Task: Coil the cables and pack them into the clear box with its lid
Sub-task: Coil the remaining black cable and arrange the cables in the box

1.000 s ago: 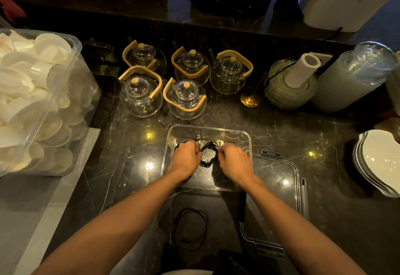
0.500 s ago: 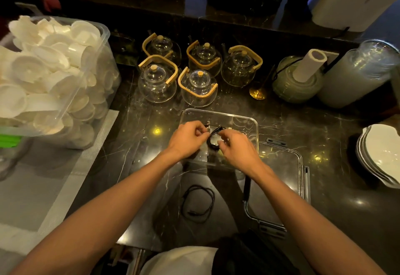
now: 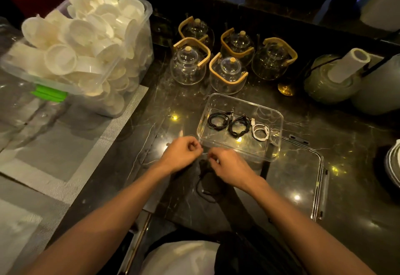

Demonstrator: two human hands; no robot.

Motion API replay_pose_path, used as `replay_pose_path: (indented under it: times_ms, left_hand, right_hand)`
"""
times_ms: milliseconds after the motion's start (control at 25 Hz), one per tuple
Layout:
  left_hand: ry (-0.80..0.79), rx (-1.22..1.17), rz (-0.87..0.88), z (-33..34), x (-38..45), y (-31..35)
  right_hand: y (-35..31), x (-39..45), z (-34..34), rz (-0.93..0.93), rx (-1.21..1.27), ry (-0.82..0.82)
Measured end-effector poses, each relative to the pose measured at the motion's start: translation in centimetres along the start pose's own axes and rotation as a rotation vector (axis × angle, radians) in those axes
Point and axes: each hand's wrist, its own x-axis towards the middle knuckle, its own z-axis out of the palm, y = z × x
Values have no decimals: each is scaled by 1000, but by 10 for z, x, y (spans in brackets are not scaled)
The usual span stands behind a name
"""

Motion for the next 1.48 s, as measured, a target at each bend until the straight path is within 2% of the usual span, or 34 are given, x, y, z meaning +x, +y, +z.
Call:
replay_pose_path:
  times_ms: [120,200,280,360,520,720,880,1000,1120,1200,1320,1480]
  left_hand:
    - [-219,88,-88,13,-9,-12]
    - [-310,214,-96,23,-16,-12]
    - [-296,375,-63,33,-19,-10]
    - [-266,408,-47,40,-19,-8]
    - [-373,242,-8,33,-13,-8]
    - [-471,-284,-41,-3,-11,23]
    - [-343,-474,37,-29,-2,68]
    - [-246,-732,28,-42,14,94]
    - [-96,-937,-1,-51,28,111]
    - [-16,-975,-22,-54,33,118]
    - [88,-981,-26,-56,41,121]
    - [219,-910,-56,-62,60,117]
  right_hand:
    - [11,-5,21,10,-173,-141]
    - [16,-9,31,15,-225,-164]
    - [18,-8,36,37,-215,-128]
    - [20,-6,36,84,-172,-97]
    - [19,-9,21,129,-23,-94]
    - [7,-16,-17,107,179,52]
    - [-3,-13,-52,126,505,201]
    - [-7,-16,-80,181,855,129]
    - [-3,-18,-100,141,1042,81]
    - [2,-16,-108,125,1137,118]
    - [16,-10,-120,177,1146,236]
    - [38,-8,-138,260,1213,503]
